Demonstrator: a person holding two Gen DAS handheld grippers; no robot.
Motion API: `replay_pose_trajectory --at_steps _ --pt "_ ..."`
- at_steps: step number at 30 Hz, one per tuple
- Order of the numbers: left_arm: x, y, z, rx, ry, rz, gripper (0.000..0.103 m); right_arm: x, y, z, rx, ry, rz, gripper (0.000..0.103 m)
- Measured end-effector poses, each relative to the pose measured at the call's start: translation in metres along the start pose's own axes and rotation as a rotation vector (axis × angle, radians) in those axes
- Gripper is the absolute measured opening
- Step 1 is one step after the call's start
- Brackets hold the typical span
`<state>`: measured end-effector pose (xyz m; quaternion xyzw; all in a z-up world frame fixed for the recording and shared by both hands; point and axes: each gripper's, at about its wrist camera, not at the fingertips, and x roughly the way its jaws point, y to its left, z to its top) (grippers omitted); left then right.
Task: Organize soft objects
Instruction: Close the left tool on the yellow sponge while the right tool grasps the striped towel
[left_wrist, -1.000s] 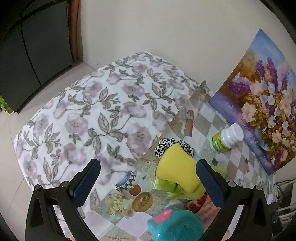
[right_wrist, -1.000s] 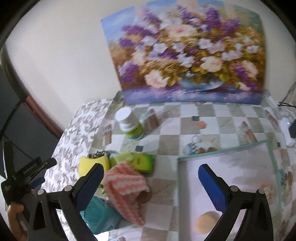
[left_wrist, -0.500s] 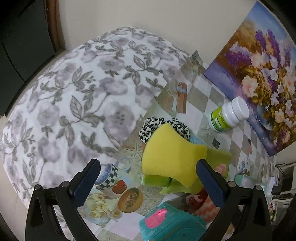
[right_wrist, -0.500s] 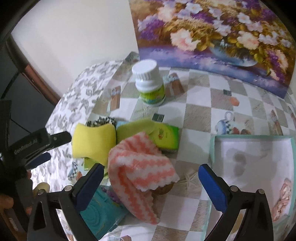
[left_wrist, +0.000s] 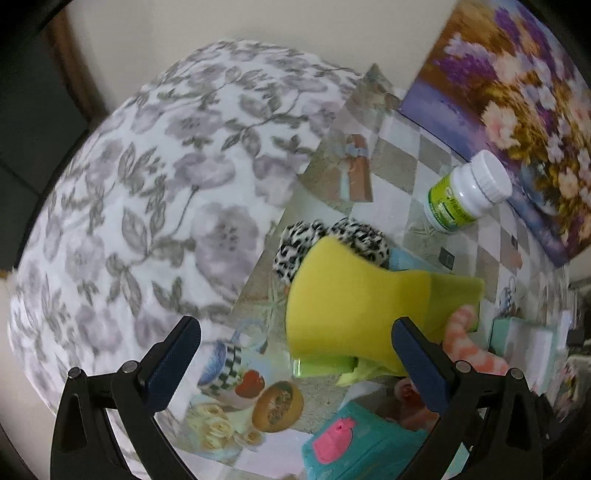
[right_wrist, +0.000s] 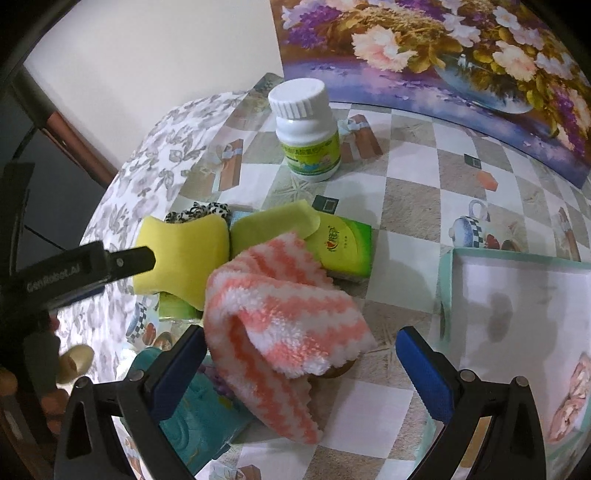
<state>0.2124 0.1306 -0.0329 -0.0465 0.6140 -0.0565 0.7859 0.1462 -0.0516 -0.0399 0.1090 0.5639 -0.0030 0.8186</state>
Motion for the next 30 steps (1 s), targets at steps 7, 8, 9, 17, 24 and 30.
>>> replay_pose_trajectory --at_steps 7,8,9,17,24,30 --pt "0.010 -0.045 0.014 0.189 0.098 -0.009 0.103 -0.001 -0.001 0.002 -0.001 -0.005 0.003 0.103" --pt "0.011 -0.049 0.015 0.195 0.100 0.006 0.103 0.000 -0.002 0.002 0.002 -0.002 0.005 0.103" --pt "0.012 -0.053 0.016 0.206 0.100 0.022 0.103 0.001 -0.002 0.001 0.003 0.000 0.006 0.103" --pt "0.037 -0.073 0.021 0.260 0.163 0.084 0.103 0.006 -0.001 0.000 -0.009 0.022 0.009 0.103" --pt "0.035 -0.058 0.024 0.233 0.166 0.030 0.103 0.011 -0.002 -0.001 -0.008 0.039 0.017 0.103" --pt "0.028 -0.018 0.040 0.138 0.147 -0.018 0.103 0.011 -0.003 -0.001 -0.004 0.044 0.022 0.103"
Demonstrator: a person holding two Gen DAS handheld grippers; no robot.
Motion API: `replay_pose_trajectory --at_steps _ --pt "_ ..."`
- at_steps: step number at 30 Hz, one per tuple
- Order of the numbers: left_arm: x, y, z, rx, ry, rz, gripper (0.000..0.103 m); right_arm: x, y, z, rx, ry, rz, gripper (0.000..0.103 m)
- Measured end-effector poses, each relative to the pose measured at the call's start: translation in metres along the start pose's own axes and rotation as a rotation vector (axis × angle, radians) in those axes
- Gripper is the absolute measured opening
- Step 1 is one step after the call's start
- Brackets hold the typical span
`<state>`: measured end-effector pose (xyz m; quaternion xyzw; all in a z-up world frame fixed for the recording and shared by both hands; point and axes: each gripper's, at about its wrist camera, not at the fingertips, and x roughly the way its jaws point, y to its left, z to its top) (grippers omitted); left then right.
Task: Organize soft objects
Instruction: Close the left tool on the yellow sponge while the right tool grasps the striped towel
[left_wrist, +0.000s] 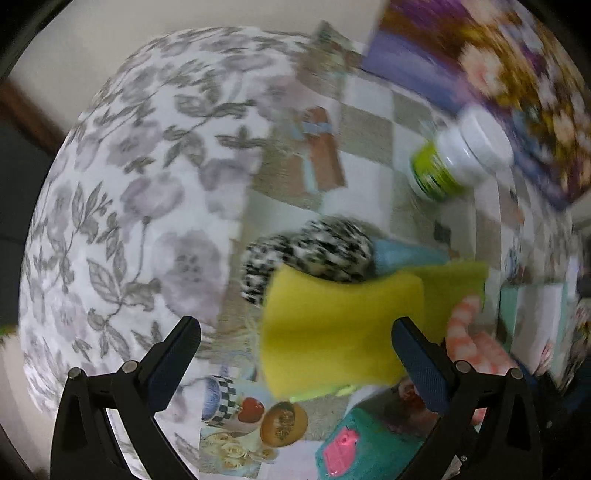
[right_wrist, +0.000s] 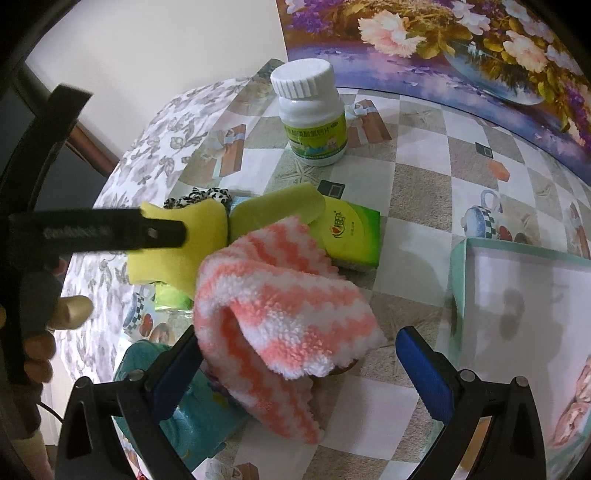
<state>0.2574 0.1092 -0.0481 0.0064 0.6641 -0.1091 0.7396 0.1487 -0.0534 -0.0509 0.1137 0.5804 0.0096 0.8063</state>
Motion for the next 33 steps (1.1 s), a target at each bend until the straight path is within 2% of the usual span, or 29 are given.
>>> replay_pose_trajectory --at_steps 4,11,13,19,21,26,33 --pt "0.005 0.032 -0.001 -0.133 -0.028 -0.091 0.103 0.001 -0.002 0.000 0.008 0.006 -0.002 0.103" --pt "0.019 0.051 -0.011 -0.199 -0.038 -0.232 0.102 0.005 -0.003 0.000 0.020 0.013 0.004 0.103" --pt "0.021 0.055 -0.015 -0.207 -0.035 -0.261 0.099 0.006 -0.003 0.000 0.021 0.015 0.012 0.103" --pt "0.027 0.066 -0.028 -0.260 -0.014 -0.410 0.072 0.007 -0.002 0.000 0.025 0.016 0.031 0.103" --pt "0.023 0.064 -0.033 -0.264 -0.018 -0.429 0.063 0.005 -0.002 0.001 0.028 0.010 0.044 0.103" --pt "0.017 0.064 -0.045 -0.303 -0.040 -0.452 0.056 0.003 -0.001 0.001 0.025 0.000 0.063 0.103" --pt "0.008 0.064 -0.062 -0.392 -0.114 -0.494 0.046 0.004 -0.004 0.000 0.039 -0.008 0.090 0.103"
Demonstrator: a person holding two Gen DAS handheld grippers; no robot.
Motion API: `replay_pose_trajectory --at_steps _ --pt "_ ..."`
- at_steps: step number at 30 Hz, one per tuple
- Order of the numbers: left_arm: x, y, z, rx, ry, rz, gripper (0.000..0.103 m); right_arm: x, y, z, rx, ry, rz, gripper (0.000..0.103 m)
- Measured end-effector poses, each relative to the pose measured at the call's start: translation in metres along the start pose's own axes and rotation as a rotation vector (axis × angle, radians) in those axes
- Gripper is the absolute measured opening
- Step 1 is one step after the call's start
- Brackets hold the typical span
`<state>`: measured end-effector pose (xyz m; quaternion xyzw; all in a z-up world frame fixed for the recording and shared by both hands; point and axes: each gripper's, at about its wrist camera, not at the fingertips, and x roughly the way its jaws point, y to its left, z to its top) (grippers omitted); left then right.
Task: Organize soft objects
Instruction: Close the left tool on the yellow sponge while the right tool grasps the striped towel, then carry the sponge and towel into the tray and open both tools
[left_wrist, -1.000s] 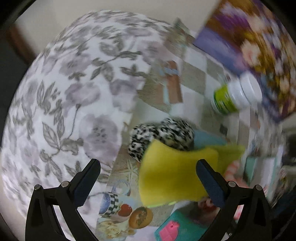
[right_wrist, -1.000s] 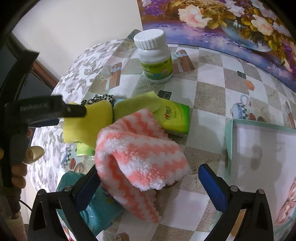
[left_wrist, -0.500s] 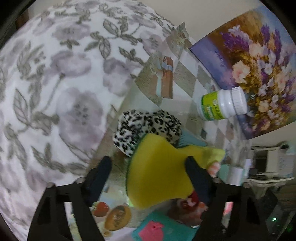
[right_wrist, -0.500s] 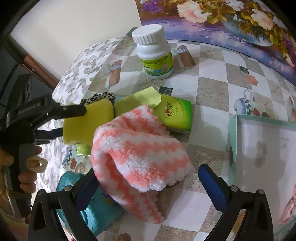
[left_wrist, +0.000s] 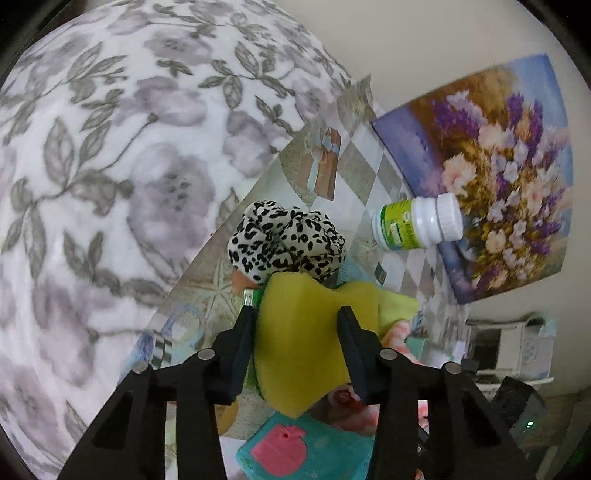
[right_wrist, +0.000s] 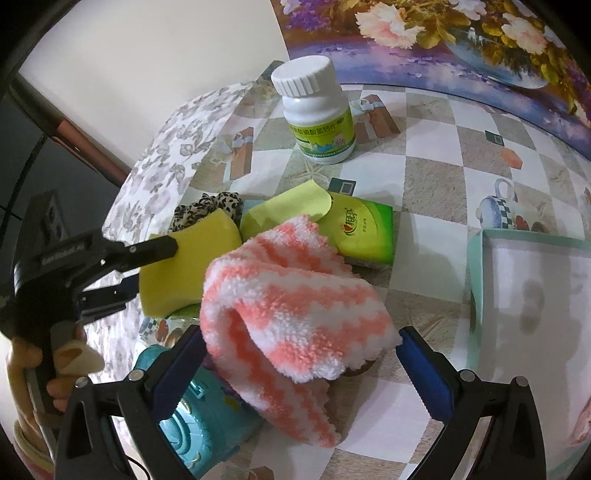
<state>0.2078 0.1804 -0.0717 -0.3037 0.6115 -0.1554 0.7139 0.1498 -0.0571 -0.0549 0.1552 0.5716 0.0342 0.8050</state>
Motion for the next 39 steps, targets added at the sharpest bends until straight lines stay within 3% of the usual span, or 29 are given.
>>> replay_pose_trajectory --at_steps 3,6,14,25,29,31,39 --pt "-0.006 0.002 -0.007 -0.044 -0.032 -0.037 0.045 -0.002 0.000 -0.001 -0.011 -0.017 0.006 0.103" --pt "-0.014 0.003 -0.014 -0.074 -0.069 -0.062 0.044 -0.002 0.002 -0.002 -0.027 -0.030 0.019 0.096" --pt "-0.030 -0.003 -0.025 -0.110 -0.124 -0.020 0.044 -0.002 0.004 -0.004 -0.062 -0.062 0.045 0.076" --pt "-0.034 -0.011 -0.033 -0.145 -0.146 0.000 0.044 -0.013 -0.009 -0.004 -0.043 -0.112 0.091 0.033" --pt "-0.041 -0.016 -0.035 -0.150 -0.166 0.012 0.044 -0.020 -0.010 -0.003 -0.042 -0.129 0.117 0.024" --pt "-0.046 -0.020 -0.036 -0.151 -0.178 0.016 0.044 -0.023 -0.011 -0.001 -0.040 -0.137 0.133 0.013" --pt "-0.067 -0.051 -0.042 -0.130 -0.226 -0.009 0.044 -0.062 -0.012 0.006 -0.033 -0.210 0.178 0.010"
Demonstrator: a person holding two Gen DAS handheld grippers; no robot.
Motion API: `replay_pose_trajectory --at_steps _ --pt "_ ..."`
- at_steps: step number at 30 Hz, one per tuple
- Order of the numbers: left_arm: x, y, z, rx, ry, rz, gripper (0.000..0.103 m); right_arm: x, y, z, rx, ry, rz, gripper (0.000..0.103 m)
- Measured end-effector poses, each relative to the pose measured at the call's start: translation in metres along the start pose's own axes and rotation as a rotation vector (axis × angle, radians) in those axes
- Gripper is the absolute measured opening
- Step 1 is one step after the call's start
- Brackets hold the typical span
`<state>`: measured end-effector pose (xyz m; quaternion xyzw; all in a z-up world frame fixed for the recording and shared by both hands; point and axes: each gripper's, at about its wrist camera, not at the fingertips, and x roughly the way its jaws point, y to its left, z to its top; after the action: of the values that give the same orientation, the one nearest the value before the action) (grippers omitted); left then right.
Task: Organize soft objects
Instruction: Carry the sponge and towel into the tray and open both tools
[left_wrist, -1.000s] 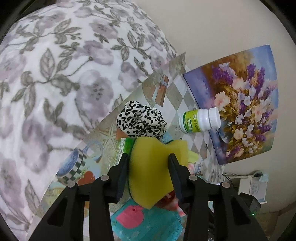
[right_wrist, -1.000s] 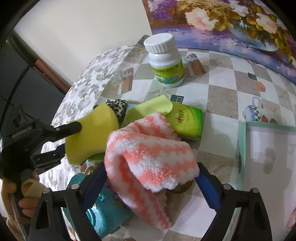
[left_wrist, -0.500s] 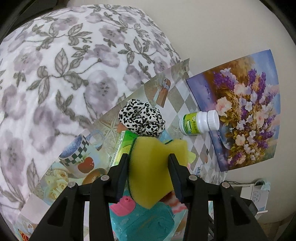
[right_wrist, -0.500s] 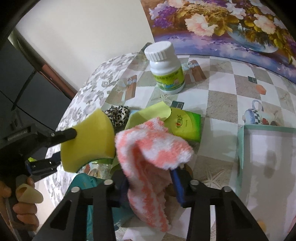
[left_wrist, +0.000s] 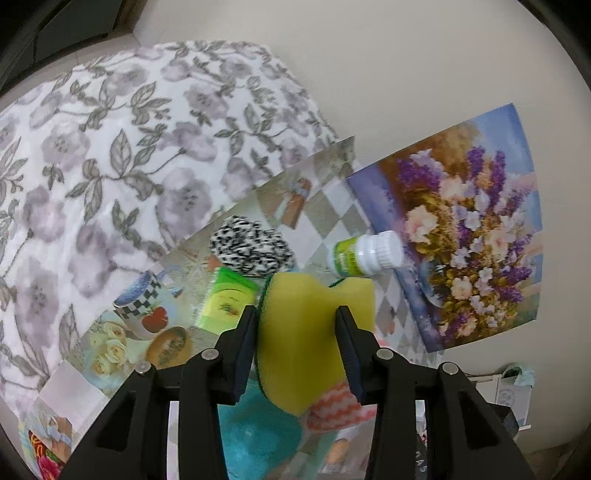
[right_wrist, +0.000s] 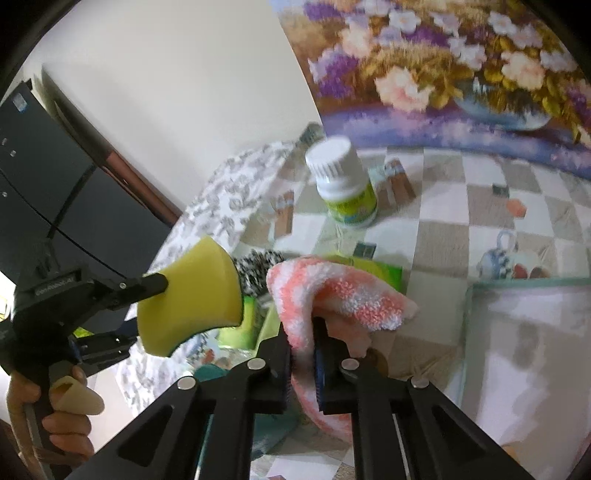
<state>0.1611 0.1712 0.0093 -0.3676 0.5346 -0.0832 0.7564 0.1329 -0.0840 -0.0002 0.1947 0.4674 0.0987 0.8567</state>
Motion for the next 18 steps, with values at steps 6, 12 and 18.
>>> replay_pose_trajectory --at_steps 6,12,18 --pt "-0.023 -0.045 -0.011 0.057 -0.045 -0.048 0.044 -0.060 0.001 0.023 0.011 -0.127 -0.005 0.010" --pt "-0.030 -0.086 -0.036 0.118 -0.052 -0.114 0.044 -0.123 -0.014 0.033 0.038 -0.242 -0.077 0.010" --pt "-0.006 -0.115 -0.073 0.173 0.015 -0.149 0.044 -0.172 -0.056 0.030 0.107 -0.311 -0.215 0.010"
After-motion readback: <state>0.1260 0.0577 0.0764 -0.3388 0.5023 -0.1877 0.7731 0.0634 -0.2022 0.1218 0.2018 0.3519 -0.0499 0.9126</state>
